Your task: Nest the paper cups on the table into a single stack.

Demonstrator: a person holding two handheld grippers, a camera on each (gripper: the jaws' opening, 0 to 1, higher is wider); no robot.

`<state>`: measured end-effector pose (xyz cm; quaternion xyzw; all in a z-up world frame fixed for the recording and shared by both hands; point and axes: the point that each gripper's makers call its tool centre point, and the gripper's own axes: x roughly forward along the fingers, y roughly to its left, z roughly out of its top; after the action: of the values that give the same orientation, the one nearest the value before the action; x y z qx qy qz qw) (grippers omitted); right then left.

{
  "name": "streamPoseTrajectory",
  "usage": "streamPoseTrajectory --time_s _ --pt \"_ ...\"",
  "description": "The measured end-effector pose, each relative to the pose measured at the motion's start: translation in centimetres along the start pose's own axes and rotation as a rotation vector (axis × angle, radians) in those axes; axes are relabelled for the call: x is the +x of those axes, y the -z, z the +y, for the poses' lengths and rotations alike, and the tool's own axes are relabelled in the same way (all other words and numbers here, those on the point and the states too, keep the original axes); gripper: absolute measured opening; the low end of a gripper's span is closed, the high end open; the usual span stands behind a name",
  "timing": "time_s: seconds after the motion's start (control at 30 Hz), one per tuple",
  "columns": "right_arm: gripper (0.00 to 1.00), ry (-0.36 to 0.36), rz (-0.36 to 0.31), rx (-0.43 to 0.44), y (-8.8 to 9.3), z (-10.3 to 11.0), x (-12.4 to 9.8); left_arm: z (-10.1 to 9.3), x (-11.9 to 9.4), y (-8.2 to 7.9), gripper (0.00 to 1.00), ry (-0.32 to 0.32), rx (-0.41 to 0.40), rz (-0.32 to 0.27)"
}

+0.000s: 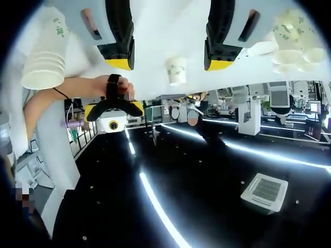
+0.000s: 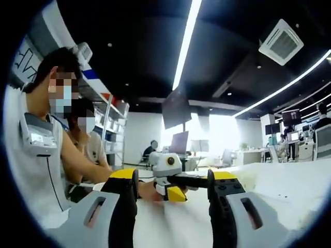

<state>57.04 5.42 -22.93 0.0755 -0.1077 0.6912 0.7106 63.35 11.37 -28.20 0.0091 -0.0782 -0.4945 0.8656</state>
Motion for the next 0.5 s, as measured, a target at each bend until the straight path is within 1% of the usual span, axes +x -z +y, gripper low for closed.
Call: streamPoseTrajectory --time_s 0.17,0.33,0.43,0.5 --pt "0.56 0.036 0.005 -0.003 0.2 -0.9 -0.6 0.1 -0.1 0.0 0.59 -0.001 -0.006 0.005" --pt "0.56 0.067 0.051 -0.026 1.2 -1.8 -1.1 1.0 -0.4 -0.3 0.58 -0.015 -0.031 -0.015" --pt "0.56 0.072 0.053 -0.029 1.2 -1.9 -1.1 1.0 -0.4 -0.3 0.57 -0.016 -0.033 -0.016" --pt "0.56 0.087 0.07 -0.043 1.4 -2.3 -1.5 1.2 -0.3 -0.2 0.57 -0.012 -0.033 -0.011"
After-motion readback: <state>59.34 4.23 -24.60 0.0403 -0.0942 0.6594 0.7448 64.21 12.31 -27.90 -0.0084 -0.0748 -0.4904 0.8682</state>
